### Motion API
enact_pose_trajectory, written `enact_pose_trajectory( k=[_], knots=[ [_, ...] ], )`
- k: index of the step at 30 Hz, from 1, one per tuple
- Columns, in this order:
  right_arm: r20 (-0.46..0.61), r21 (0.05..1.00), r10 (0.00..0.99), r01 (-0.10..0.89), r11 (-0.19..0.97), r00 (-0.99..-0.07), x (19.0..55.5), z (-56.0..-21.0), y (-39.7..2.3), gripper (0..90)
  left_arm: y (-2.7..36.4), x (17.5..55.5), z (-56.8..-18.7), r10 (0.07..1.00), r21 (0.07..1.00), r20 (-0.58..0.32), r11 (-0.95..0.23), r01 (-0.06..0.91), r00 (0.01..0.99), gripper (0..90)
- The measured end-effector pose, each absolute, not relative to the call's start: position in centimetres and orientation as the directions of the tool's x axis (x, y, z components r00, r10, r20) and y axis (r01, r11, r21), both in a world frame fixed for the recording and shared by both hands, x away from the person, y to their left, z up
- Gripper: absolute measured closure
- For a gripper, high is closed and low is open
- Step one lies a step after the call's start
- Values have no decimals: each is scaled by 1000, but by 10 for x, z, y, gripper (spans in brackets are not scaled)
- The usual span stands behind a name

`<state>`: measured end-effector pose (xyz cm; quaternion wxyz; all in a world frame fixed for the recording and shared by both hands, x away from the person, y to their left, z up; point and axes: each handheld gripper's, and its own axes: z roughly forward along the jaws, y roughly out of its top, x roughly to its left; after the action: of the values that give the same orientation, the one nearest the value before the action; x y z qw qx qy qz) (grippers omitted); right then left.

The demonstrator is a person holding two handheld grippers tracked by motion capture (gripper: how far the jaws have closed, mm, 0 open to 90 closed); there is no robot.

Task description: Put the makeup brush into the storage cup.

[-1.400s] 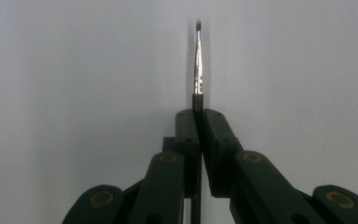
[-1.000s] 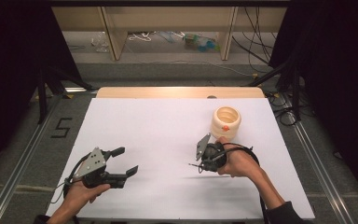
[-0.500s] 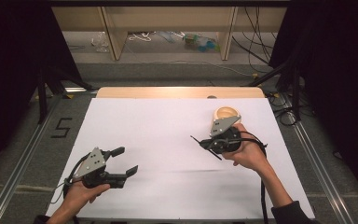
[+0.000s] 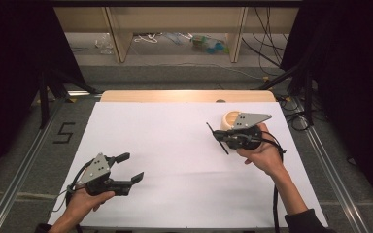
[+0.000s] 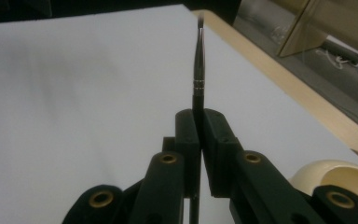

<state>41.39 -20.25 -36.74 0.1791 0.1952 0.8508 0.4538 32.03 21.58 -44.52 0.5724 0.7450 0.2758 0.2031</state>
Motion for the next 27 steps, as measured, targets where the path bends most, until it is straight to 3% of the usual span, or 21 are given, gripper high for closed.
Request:
enact_pose_trajectory(
  k=[17,27],
  knots=[
    [-102,922,586,145,359,-804,418,-354,-223,854,216,320,-445,649,962,-4,-206,181,760,183],
    [-101,935,618,138,326,-779,419,-346,-230,854,215,321,-446,646,962,-8,-202,181,764,182]
  ],
)
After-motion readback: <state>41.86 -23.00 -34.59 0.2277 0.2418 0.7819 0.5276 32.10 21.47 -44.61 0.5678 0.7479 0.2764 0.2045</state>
